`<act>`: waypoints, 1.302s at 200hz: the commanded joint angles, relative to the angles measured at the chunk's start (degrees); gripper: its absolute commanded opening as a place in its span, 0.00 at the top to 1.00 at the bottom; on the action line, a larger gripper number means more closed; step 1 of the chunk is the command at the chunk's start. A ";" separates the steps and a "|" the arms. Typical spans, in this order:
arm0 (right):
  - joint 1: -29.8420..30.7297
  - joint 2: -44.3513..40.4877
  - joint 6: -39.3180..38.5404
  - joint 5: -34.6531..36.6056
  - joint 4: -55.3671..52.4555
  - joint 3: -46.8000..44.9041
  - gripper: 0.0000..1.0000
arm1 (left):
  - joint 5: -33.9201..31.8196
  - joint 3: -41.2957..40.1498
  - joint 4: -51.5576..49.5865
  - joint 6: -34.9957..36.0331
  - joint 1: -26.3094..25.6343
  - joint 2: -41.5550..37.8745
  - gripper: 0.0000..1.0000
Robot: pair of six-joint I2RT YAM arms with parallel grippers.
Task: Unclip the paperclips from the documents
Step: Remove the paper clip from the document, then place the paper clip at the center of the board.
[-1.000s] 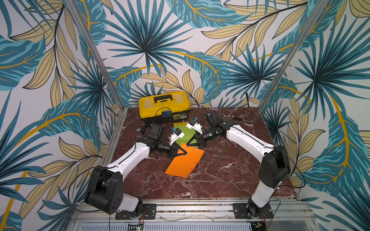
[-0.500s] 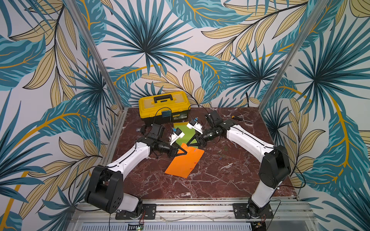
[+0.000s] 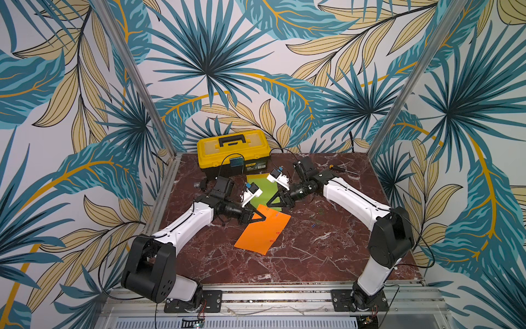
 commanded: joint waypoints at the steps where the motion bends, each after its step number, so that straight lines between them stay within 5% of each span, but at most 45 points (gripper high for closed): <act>1: -1.00 -2.42 0.13 0.86 0.36 -0.72 0.95 | 0.41 0.39 -2.25 1.25 0.06 0.59 1.00; 64: -1.90 -2.59 0.69 1.76 0.63 -1.30 0.95 | -0.15 0.92 -2.43 1.32 0.07 0.59 1.00; 102: -4.83 -4.95 7.31 4.87 7.38 -7.70 0.95 | -1.42 1.16 -2.43 1.23 0.15 0.27 1.00; 173: -11.85 -8.54 23.52 20.92 17.02 -23.51 0.95 | -1.97 1.70 -2.43 1.05 0.12 0.07 1.00; 260: -15.17 -2.77 28.38 32.11 11.19 -26.38 0.96 | -2.32 1.62 -2.42 1.05 0.15 0.01 1.00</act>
